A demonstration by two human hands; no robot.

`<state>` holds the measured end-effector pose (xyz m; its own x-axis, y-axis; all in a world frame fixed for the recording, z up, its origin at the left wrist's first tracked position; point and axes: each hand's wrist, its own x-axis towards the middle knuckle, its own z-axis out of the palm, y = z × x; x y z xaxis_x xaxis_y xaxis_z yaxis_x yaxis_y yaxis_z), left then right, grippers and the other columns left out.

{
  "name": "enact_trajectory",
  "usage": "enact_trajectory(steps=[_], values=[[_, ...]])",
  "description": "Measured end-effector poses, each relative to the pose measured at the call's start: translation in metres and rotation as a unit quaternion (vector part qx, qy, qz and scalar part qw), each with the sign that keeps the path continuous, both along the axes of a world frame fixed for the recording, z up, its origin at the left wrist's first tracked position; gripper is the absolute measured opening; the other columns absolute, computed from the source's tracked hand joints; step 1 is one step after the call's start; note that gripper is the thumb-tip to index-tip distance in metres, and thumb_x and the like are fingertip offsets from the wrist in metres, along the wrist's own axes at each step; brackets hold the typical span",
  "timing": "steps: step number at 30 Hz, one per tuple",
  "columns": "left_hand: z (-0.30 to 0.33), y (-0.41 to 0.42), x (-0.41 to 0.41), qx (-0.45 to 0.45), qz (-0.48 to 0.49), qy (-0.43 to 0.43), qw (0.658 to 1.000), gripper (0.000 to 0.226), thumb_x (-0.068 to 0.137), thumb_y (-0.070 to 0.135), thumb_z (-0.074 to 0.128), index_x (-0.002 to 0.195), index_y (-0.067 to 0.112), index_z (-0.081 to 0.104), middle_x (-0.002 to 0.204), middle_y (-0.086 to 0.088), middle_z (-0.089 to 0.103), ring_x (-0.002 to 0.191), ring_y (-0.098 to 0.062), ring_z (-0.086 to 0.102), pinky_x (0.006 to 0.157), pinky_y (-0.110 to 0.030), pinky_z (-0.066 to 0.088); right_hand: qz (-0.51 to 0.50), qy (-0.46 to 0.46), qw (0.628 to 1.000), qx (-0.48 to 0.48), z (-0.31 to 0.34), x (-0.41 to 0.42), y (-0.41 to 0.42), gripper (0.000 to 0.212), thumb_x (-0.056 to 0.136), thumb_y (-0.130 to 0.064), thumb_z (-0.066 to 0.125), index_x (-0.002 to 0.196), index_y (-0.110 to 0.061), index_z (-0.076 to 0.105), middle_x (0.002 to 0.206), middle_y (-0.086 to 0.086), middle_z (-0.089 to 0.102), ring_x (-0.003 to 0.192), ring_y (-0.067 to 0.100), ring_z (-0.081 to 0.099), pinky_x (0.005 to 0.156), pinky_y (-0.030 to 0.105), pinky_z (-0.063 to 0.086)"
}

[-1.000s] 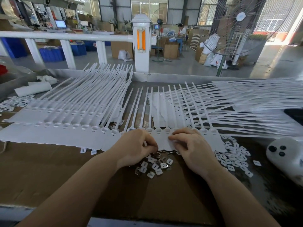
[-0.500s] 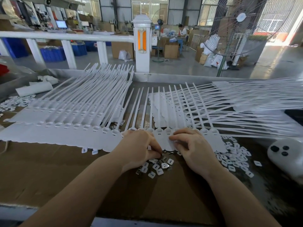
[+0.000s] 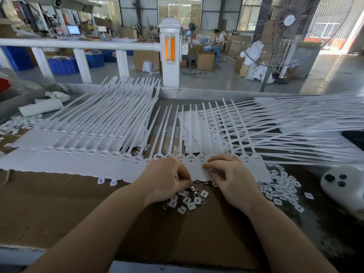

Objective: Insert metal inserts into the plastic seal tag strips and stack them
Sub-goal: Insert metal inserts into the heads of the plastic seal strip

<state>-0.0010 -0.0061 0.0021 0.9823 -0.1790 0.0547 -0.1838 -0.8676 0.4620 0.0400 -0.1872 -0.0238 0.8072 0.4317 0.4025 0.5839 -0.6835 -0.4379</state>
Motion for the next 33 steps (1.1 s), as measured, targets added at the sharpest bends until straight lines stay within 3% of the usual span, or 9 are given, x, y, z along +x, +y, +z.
enact_trajectory(steps=[3, 7, 12, 15, 20, 28, 33], values=[[0.003, 0.006, -0.001, -0.037, 0.007, 0.014, 0.999, 0.004, 0.081, 0.031, 0.068, 0.081, 0.036, 0.068, 0.082, 0.022, 0.060, 0.080, 0.001, 0.056, 0.077, -0.017, 0.045, -0.001, 0.000, 1.000, 0.001, 0.000, 0.000, 0.000, 0.024, 0.091, -0.017, 0.055, 0.111, -0.024, 0.067, 0.114, -0.014, 0.056, 0.101, -0.006, 0.033, 0.099, 0.015, 0.025], [0.007, 0.007, -0.003, -0.033, -0.016, 0.010, 0.999, 0.019, 0.081, 0.026, 0.069, 0.074, 0.043, 0.063, 0.080, 0.023, 0.058, 0.078, 0.004, 0.054, 0.074, -0.014, 0.042, -0.001, 0.000, 1.000, 0.001, 0.000, 0.000, 0.000, 0.024, 0.091, -0.017, 0.056, 0.110, -0.025, 0.067, 0.111, -0.016, 0.055, 0.099, -0.007, 0.033, 0.097, 0.013, 0.023], [0.006, -0.001, 0.001, 0.057, -0.016, -0.035, 0.998, 0.010, 0.083, 0.036, 0.065, 0.091, 0.040, 0.070, 0.084, 0.021, 0.056, 0.082, 0.004, 0.047, 0.094, -0.030, 0.032, 0.000, 0.001, 1.000, 0.002, 0.000, 0.000, 0.000, 0.023, 0.091, -0.017, 0.056, 0.108, -0.026, 0.068, 0.109, -0.016, 0.054, 0.098, -0.007, 0.033, 0.092, 0.012, 0.024], [0.006, -0.002, 0.003, 0.112, -0.028, -0.036, 0.993, 0.013, 0.085, 0.042, 0.061, 0.096, 0.043, 0.069, 0.097, 0.019, 0.058, 0.093, -0.001, 0.046, 0.090, -0.028, 0.020, -0.001, 0.002, 1.000, 0.003, 0.000, 0.000, 0.000, 0.023, 0.091, -0.017, 0.056, 0.108, -0.025, 0.068, 0.110, -0.016, 0.055, 0.099, -0.005, 0.034, 0.095, 0.014, 0.026], [0.004, 0.000, 0.004, 0.106, -0.038, -0.033, 0.993, 0.011, 0.083, 0.042, 0.064, 0.092, 0.043, 0.069, 0.091, 0.023, 0.054, 0.093, 0.000, 0.044, 0.089, -0.028, 0.016, -0.004, 0.003, 1.000, 0.006, 0.001, 0.000, 0.000, 0.023, 0.090, -0.016, 0.057, 0.108, -0.024, 0.068, 0.111, -0.014, 0.056, 0.100, -0.003, 0.037, 0.100, 0.019, 0.029], [-0.001, 0.004, 0.001, 0.088, -0.054, -0.052, 0.993, 0.011, 0.085, 0.038, 0.063, 0.093, 0.040, 0.070, 0.076, 0.029, 0.045, 0.077, 0.008, 0.038, 0.090, -0.027, 0.024, -0.002, -0.001, 1.000, 0.004, 0.000, 0.000, 0.000, 0.023, 0.090, -0.017, 0.057, 0.108, -0.024, 0.069, 0.111, -0.013, 0.057, 0.100, -0.003, 0.037, 0.096, 0.015, 0.028], [0.001, 0.009, 0.002, 0.069, -0.068, -0.022, 0.995, 0.012, 0.084, 0.037, 0.064, 0.093, 0.043, 0.070, 0.078, 0.027, 0.049, 0.080, 0.013, 0.039, 0.092, -0.030, 0.028, 0.000, -0.003, 1.000, -0.003, 0.000, 0.000, 0.000, 0.021, 0.089, -0.017, 0.058, 0.105, -0.025, 0.070, 0.106, -0.014, 0.057, 0.100, -0.003, 0.038, 0.091, 0.013, 0.026]])
